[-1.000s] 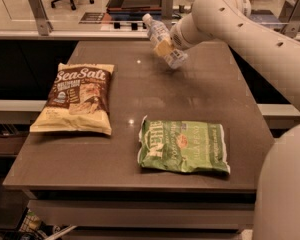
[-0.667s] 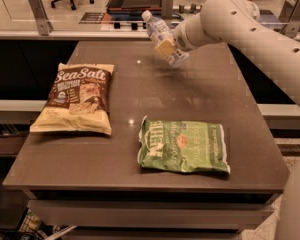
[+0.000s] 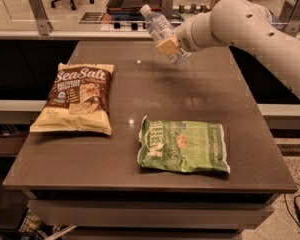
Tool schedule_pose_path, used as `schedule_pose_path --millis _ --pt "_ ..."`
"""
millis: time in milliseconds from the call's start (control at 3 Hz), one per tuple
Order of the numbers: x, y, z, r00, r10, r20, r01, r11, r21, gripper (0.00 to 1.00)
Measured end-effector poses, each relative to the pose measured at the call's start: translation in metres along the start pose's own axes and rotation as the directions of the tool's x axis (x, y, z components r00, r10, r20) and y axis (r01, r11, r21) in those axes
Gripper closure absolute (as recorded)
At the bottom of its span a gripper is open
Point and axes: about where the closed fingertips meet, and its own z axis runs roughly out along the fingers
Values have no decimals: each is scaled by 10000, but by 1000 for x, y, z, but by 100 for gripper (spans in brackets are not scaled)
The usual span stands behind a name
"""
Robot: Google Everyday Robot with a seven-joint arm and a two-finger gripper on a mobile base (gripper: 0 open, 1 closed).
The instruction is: Knock blue plastic bottle over
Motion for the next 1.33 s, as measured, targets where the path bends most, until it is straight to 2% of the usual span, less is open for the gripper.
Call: schedule_pose_path --millis 333,667,1000,1333 --pt "-5 -8 -1 9995 -195 259 197 9998 -69 100" --pt "-11 -22 -4 9953 -488 832 498 9987 -105 100" --pt "-20 -33 -7 9837 -934 1538 962 9953 -108 100" --pt "-31 -34 -6 9652 -1457 2172 1544 9877 -236 100"
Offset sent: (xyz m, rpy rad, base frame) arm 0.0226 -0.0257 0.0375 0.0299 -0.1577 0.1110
